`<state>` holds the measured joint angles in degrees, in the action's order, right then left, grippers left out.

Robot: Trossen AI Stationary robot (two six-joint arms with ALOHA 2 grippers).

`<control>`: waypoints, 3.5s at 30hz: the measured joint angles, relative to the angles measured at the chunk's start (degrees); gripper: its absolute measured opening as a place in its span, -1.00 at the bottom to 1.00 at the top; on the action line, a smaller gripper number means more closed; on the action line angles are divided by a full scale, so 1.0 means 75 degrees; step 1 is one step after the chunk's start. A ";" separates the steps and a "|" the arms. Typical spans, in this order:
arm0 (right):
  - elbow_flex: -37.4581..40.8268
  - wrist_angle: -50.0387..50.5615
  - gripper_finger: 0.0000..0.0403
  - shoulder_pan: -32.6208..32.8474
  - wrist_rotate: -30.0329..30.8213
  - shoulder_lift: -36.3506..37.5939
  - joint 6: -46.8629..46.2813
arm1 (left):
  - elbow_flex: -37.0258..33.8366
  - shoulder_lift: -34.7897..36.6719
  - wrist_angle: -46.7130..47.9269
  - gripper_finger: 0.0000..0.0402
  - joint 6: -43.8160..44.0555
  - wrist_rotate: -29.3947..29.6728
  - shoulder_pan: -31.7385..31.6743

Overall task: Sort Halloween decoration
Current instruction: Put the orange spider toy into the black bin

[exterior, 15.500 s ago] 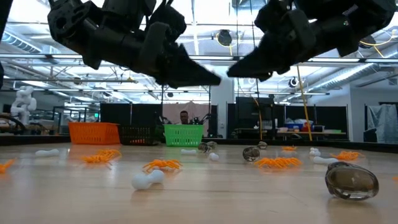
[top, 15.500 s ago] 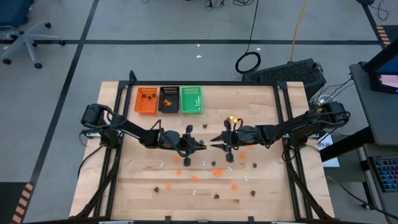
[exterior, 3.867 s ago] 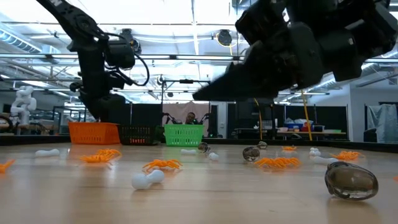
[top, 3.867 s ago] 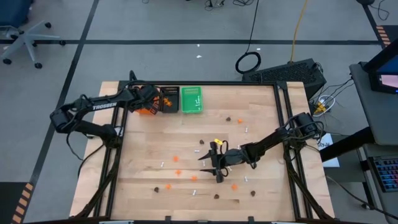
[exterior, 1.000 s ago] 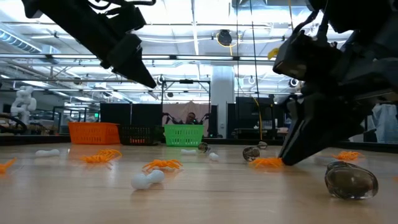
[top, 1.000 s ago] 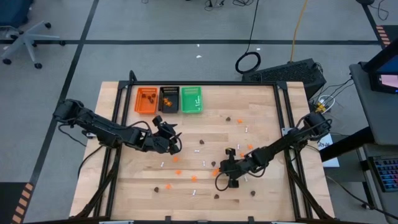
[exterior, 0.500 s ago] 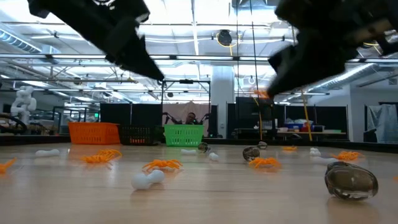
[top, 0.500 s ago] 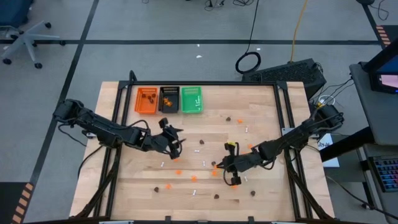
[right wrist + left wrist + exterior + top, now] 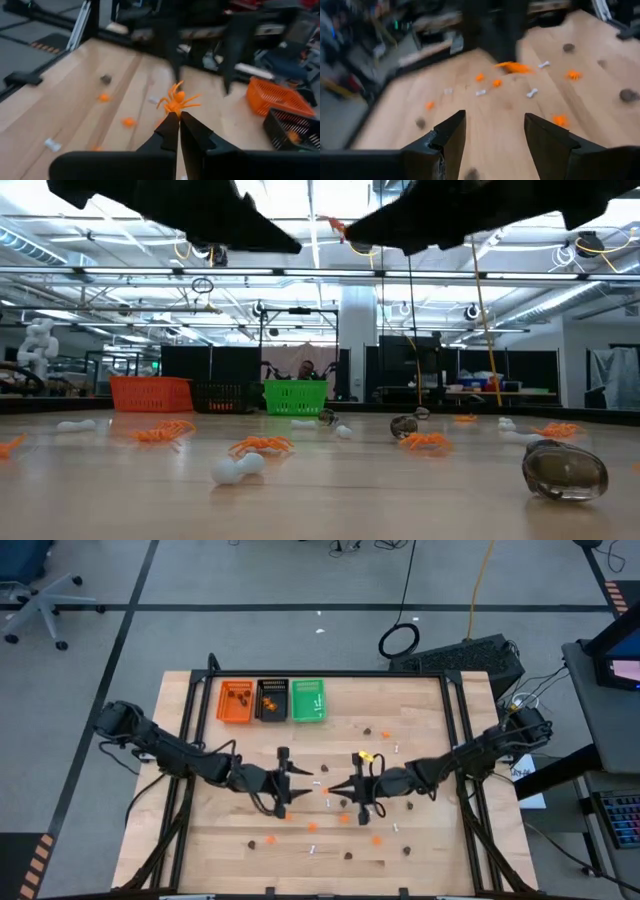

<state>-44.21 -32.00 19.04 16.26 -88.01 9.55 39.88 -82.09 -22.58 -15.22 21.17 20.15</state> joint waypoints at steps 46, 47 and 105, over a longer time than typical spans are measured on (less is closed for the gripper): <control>-0.0003 0.0072 -1.00 -0.0998 -0.2313 0.0000 -0.2473 | 0.0006 -0.1235 -0.2338 -0.87 -0.7076 0.0307 0.0314; -0.0003 0.0072 -1.00 -0.0998 -0.2312 0.0000 -0.2473 | 0.0006 -0.1235 -0.2338 -0.90 -0.7076 0.0284 0.0314; -0.0009 0.2883 -0.36 -0.0975 0.0426 0.0006 -0.2242 | 0.0000 -0.1232 -0.1549 -1.00 0.2549 0.1707 0.0023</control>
<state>-44.27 -10.38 11.73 19.46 -87.96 -7.26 39.88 -91.33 -34.20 3.90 33.98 20.32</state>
